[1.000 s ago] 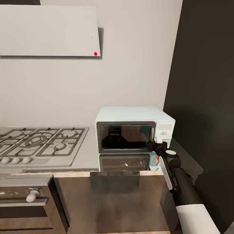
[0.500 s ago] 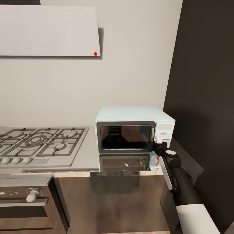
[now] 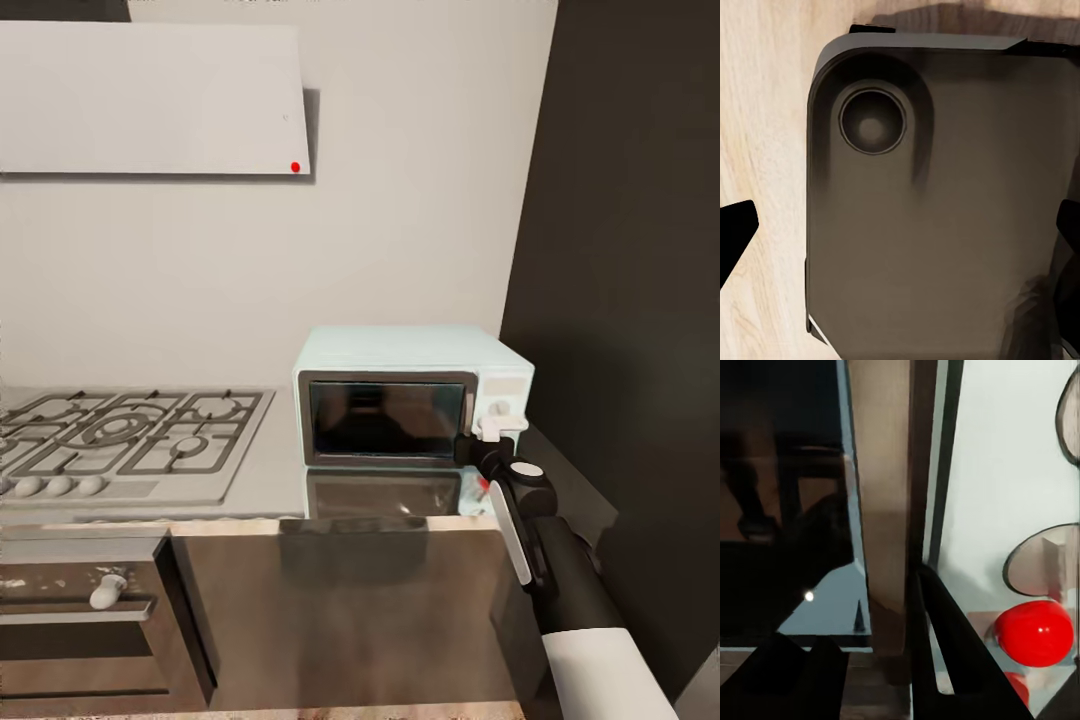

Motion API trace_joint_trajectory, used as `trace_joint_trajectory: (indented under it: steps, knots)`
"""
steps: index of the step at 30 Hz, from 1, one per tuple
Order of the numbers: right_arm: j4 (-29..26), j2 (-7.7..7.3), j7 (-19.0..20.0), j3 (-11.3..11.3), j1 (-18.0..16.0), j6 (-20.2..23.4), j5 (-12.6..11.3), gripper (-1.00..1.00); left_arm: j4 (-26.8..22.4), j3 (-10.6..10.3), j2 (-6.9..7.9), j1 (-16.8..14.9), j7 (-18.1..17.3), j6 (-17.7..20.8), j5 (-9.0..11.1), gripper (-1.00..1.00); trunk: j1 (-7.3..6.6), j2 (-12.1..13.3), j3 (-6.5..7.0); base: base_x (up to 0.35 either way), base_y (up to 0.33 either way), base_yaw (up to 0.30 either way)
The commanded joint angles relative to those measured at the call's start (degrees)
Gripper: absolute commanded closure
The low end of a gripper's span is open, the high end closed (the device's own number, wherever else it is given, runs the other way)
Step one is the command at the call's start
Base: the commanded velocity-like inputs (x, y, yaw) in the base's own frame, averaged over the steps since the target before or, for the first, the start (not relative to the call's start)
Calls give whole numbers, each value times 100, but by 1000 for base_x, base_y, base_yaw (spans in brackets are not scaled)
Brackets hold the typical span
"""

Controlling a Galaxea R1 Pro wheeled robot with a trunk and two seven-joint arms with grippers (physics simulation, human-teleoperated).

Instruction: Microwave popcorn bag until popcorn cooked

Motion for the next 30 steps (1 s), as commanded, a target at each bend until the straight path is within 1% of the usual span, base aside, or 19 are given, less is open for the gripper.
trace_joint_trajectory:
  steps: [1,30]
  knots:
    - [-7,-2,-36,-1,-6,42,166,100,-8,13,-1,3,6,-8,36,-100,-1,-4,-5,-92,0,0]
    - [-7,-10,-36,-4,-6,42,175,100,-8,12,-10,3,6,-8,42,-100,-1,-4,-5,-99,2,0]
